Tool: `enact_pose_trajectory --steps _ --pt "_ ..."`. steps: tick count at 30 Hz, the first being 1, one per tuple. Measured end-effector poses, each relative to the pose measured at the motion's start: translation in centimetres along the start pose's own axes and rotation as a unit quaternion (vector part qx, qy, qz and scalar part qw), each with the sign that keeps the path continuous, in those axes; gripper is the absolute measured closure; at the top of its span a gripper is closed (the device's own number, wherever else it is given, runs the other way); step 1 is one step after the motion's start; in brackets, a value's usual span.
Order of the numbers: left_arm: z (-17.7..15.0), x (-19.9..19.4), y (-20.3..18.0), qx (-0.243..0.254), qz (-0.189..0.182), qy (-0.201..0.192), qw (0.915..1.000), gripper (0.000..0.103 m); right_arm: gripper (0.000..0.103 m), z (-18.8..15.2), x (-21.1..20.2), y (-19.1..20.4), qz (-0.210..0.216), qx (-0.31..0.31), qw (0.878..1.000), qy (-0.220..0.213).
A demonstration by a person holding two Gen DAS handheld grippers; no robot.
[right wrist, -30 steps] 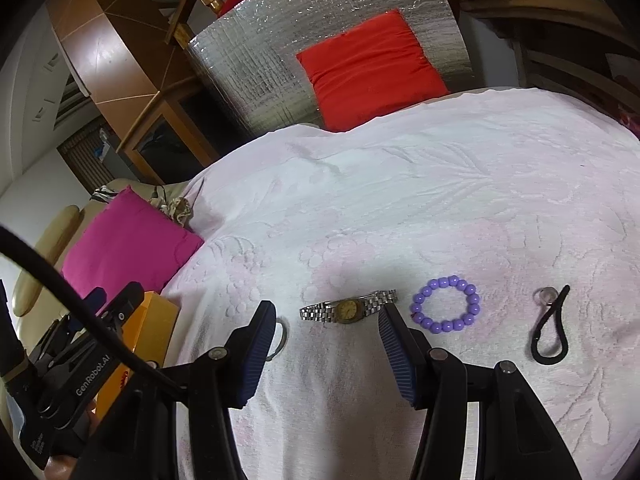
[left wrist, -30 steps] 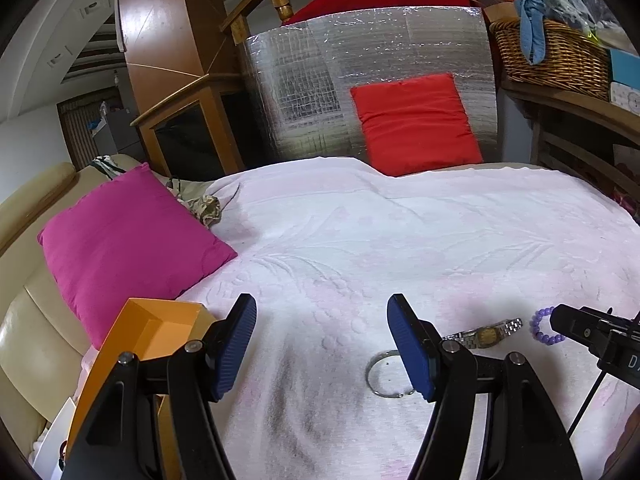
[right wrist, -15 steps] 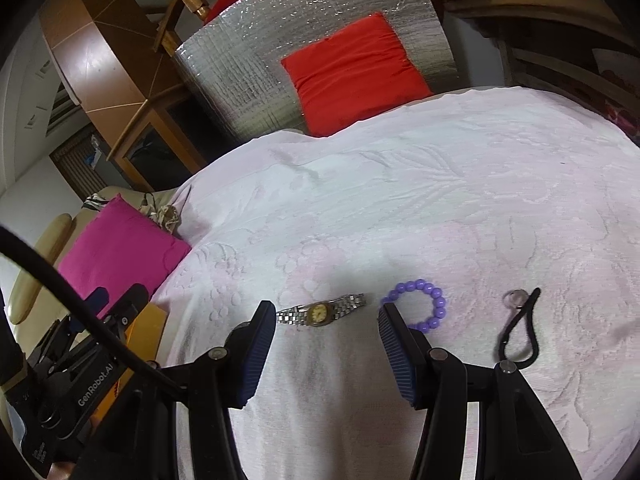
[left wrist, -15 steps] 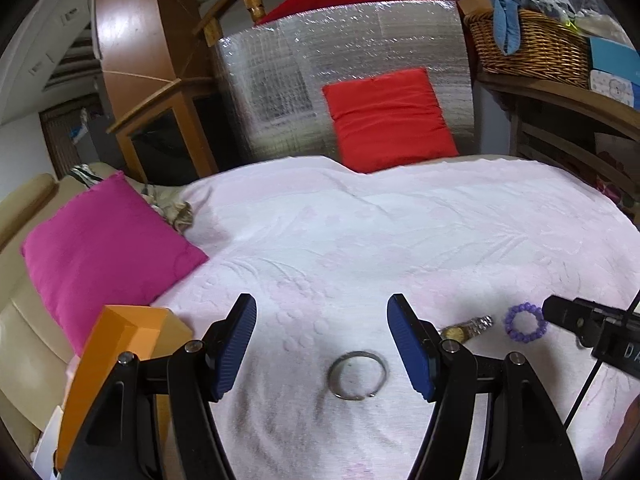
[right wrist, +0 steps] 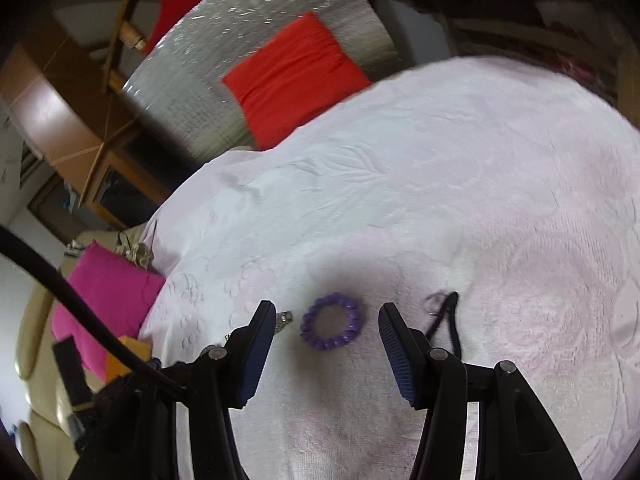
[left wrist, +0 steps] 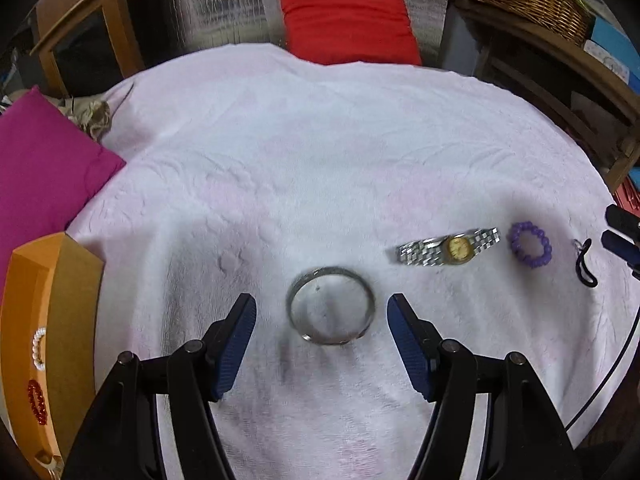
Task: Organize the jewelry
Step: 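Lower the left tool over the silver bangle while the right tool approaches the black keychain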
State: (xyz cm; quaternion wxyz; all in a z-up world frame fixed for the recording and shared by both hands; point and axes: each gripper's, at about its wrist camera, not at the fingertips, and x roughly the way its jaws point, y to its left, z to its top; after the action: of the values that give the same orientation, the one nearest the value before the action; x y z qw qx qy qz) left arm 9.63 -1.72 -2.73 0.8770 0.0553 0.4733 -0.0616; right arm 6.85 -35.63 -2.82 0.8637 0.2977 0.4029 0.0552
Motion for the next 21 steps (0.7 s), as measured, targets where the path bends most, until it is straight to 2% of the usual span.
enact_pose_trajectory --steps 4,10,15,21 --pt "-0.8 0.3 1.6 -0.002 0.021 0.008 0.9998 0.034 0.045 0.6 -0.5 -1.5 -0.012 0.014 1.0 -0.004" --pt "-1.4 0.1 3.5 -0.013 0.03 0.012 0.9994 0.034 0.045 1.3 -1.4 -3.8 -0.018 0.051 0.998 -0.013" --pt "-1.5 0.0 3.4 -0.006 0.024 0.012 0.9996 0.034 0.045 1.7 -2.1 -4.7 -0.026 0.064 0.997 -0.019" --pt "-1.4 -0.3 3.0 -0.004 0.011 0.005 0.9999 0.034 0.045 1.5 -1.3 -5.6 -0.041 0.081 0.996 0.004"
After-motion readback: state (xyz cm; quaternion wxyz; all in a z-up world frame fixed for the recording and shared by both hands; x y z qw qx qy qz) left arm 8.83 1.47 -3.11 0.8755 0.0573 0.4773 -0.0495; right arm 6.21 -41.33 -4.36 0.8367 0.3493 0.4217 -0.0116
